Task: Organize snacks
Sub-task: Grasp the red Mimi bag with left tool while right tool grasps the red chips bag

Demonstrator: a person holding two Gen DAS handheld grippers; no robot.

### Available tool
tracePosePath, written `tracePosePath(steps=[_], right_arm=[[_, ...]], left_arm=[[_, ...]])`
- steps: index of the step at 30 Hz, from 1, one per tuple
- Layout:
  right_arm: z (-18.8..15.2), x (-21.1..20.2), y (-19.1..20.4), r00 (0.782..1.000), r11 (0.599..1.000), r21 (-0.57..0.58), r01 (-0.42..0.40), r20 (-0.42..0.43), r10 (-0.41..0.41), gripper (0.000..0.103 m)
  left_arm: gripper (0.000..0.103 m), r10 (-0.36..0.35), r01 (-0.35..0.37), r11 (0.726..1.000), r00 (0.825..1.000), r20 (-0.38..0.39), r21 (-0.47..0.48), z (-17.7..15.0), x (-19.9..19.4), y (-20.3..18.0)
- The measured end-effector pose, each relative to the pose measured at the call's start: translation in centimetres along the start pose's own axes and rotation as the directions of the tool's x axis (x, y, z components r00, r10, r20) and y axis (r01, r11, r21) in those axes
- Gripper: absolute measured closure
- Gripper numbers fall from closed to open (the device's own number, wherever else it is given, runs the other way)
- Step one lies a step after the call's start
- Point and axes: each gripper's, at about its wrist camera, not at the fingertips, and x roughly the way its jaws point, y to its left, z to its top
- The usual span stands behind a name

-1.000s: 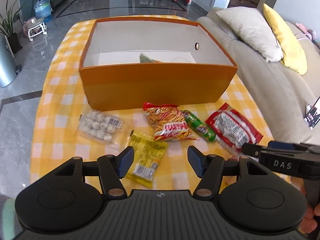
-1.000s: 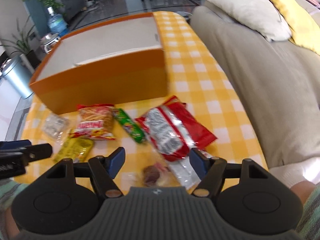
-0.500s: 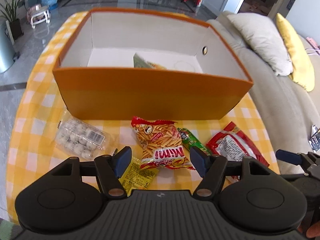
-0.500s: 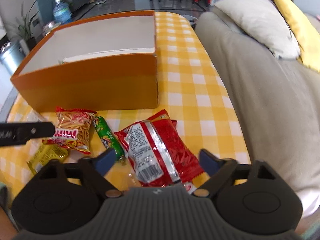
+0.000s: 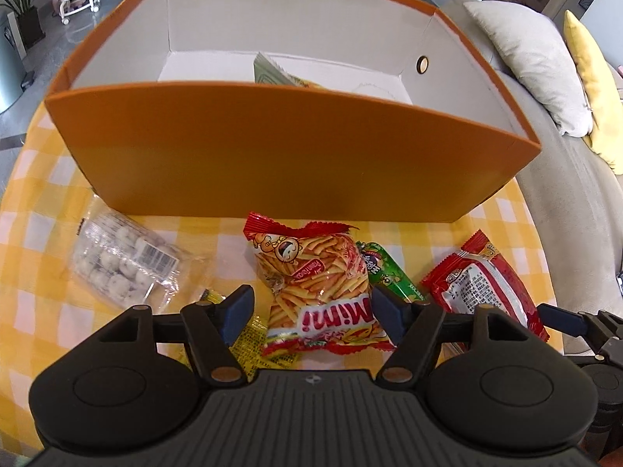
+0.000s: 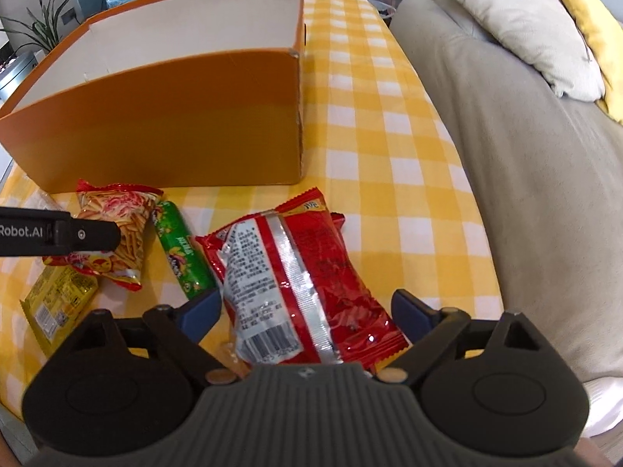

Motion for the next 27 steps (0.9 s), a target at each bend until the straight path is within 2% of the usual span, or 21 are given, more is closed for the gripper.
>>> tracePosePath(steps=[6,19,27], right_arm=[[-0.1,1.1,0.1,1.0,1.0,0.009,-0.003,-0.018,0.003,0.014],[-0.1,1.1,1.3,1.0,0.999,-0.045,0.003,-0.021,-0.004,0.028],[0.2,0.1,1.9,0.999,0.998,-0.063,0.017,-0.03,-0.019,0.033]], left_arm=[[0.021,0.01,-0.011,1.0,0.999,-0.046,-0.005,0.0,1.4,0.0],[0.044,0.014,-0.013,1.0,0.999,-0.036,0.016,-0.2,1.7,-0.7],[0.046,0.005,-0.005,1.0,1.0,0.01,0.01,-0.4,-0.6,-0.3]])
